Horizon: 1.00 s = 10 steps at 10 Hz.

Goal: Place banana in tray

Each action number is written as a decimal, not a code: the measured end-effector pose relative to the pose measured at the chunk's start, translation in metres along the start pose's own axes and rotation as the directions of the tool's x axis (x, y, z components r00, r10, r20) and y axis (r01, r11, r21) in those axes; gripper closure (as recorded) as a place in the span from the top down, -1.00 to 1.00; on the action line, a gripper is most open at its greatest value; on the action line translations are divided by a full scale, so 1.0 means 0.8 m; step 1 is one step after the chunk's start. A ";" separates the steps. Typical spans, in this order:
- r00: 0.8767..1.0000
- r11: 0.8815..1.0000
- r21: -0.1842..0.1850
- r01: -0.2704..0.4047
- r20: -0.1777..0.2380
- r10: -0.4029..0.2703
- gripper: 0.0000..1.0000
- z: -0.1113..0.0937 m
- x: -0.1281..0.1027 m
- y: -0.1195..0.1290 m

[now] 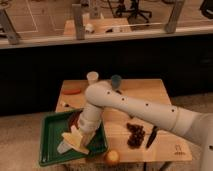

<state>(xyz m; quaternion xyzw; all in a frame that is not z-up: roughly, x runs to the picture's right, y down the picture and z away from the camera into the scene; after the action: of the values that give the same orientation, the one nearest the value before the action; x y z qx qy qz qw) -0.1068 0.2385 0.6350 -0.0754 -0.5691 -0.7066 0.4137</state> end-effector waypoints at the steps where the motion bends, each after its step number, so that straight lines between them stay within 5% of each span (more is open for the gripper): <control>1: 1.000 1.000 -0.001 0.014 -0.011 -0.014 -1.00 0.006 -0.001 0.010; 6: 0.997 0.999 -0.041 0.020 -0.067 -0.023 -1.00 0.001 -0.017 0.038; 10: 0.989 0.996 -0.038 -0.076 -0.132 0.071 -1.00 -0.014 -0.053 0.083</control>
<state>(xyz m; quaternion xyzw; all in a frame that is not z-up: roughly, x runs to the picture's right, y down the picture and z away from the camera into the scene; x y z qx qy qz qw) -0.0309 0.2489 0.6557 -0.0588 -0.5224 -0.7063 0.4741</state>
